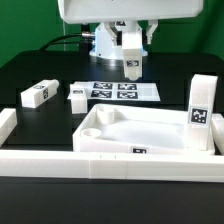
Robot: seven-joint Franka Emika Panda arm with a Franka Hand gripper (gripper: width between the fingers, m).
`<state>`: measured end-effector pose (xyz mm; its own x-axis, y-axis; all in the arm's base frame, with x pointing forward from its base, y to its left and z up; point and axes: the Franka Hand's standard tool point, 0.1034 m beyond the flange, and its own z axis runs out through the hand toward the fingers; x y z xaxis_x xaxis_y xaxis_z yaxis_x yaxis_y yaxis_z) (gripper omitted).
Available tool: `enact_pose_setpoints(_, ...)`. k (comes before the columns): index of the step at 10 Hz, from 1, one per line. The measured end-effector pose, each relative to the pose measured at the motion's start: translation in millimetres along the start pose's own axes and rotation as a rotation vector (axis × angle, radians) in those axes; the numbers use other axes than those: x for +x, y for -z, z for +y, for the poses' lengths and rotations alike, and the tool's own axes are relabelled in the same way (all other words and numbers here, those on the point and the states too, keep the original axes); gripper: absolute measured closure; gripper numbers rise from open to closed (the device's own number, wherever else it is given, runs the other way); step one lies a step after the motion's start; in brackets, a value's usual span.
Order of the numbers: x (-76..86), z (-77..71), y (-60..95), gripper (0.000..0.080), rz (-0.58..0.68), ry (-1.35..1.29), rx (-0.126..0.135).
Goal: Assemble desk
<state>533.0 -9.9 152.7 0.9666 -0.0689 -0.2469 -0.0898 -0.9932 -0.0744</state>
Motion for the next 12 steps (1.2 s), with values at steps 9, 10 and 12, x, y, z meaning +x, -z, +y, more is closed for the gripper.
enact_pose_setpoints(9, 33.0, 0.7, 8.4, 0.0509, 0.510, 0.000, -0.038)
enact_pose_setpoints(10, 36.3, 4.3, 9.2, 0.0509, 0.504, 0.002, -0.036)
enact_pose_setpoints(12, 53.8, 10.5, 21.9, 0.0509, 0.515, 0.037, -0.049)
